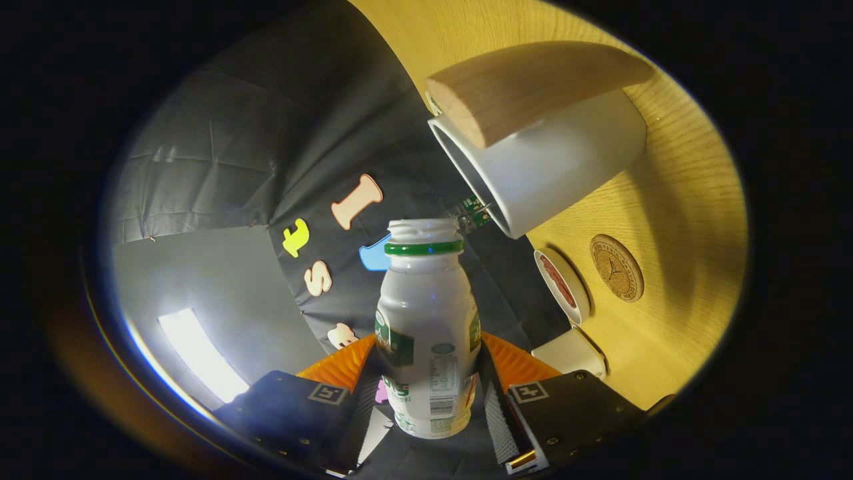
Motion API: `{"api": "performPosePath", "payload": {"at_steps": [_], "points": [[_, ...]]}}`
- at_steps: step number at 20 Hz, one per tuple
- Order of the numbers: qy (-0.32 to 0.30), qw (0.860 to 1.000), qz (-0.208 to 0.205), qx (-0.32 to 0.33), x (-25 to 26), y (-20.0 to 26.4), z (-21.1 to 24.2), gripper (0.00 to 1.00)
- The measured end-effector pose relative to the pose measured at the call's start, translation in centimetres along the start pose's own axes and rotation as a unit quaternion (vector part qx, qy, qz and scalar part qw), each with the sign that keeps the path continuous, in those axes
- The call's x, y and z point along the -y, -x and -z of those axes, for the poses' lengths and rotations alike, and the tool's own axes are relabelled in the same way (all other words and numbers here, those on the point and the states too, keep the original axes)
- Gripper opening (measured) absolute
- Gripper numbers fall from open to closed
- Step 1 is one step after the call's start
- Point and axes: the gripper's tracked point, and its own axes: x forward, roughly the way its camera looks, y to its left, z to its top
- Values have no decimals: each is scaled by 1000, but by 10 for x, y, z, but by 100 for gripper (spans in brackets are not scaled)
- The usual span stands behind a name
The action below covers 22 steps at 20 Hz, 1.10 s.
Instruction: Take the bottle from table, then pour the juice into the cup, finally place the bottle on the coaster
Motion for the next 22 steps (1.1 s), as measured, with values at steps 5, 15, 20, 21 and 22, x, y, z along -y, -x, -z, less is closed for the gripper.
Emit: {"api": "performPosePath", "payload": {"at_steps": [5, 15, 20, 21, 22], "points": [[-13, 1000, -8, 10, -6, -7, -6, 73], [-44, 999, -12, 22, -16, -6, -14, 74], [-45, 999, -10, 19, -15, -6, -12, 74], [-44, 999, -9, 19, -15, -6, -13, 74], [-43, 999, -8, 18, -14, -6, -12, 74]]}}
